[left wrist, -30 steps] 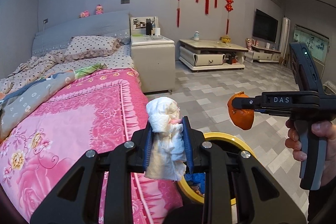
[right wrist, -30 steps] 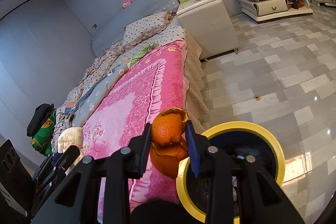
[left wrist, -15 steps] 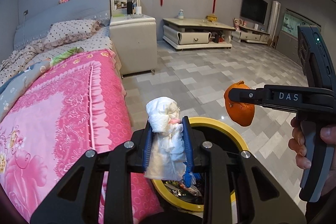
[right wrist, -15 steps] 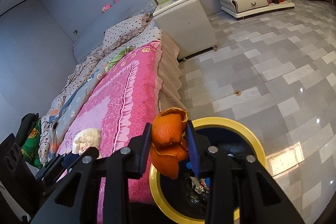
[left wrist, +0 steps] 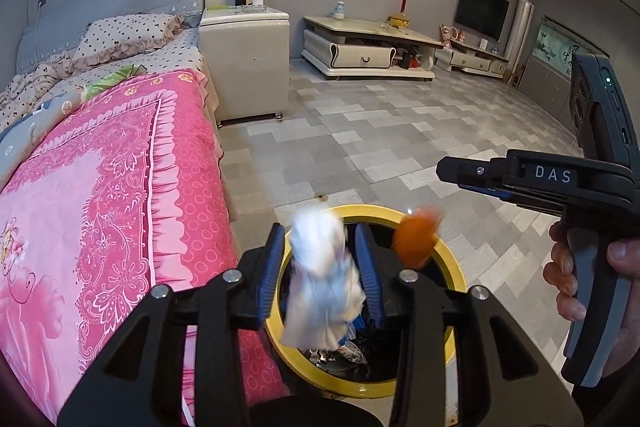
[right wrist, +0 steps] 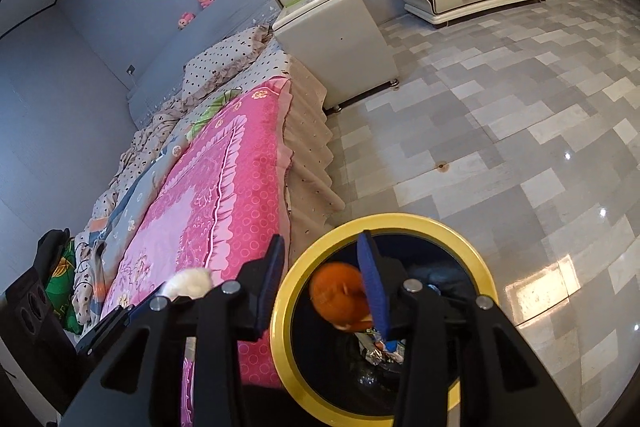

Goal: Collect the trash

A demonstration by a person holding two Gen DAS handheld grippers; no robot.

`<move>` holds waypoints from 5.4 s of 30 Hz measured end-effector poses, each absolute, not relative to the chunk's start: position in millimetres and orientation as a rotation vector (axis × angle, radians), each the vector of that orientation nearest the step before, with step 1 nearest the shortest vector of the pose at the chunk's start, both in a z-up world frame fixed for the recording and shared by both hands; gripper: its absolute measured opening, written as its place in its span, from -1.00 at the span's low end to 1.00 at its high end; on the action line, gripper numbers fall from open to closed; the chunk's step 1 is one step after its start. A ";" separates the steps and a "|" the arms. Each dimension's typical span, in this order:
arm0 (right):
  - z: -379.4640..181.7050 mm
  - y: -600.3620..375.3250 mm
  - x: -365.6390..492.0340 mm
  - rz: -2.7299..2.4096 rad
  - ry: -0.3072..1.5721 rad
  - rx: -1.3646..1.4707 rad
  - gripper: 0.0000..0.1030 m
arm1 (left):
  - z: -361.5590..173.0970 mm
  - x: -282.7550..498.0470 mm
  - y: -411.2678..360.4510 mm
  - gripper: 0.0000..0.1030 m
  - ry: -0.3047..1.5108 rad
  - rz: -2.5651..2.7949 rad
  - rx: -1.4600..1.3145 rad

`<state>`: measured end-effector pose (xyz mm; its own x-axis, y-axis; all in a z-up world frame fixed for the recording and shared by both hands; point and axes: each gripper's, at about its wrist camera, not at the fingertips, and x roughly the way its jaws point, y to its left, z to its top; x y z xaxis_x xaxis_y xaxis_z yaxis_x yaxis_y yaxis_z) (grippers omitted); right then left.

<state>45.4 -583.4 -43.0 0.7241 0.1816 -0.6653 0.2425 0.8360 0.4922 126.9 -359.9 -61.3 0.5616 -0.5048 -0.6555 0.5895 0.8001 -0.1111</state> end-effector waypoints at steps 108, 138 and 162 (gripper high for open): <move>-45.4 -256.0 48.5 0.032 0.482 0.116 0.84 | -35.9 32.5 7.7 0.83 0.381 0.050 -0.125; -57.9 -258.7 56.8 0.012 0.511 0.127 0.84 | -42.8 35.0 7.9 0.83 0.380 0.031 -0.127; -63.3 -262.0 58.6 0.006 0.522 0.137 0.84 | -44.0 36.1 8.2 0.84 0.380 0.024 -0.126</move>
<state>58.6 -262.0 -63.3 0.8669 0.0402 -0.4968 0.0294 0.9909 0.1315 36.1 8.1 -44.0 0.9284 -0.0001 -0.3717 -0.0473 0.9918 -0.1185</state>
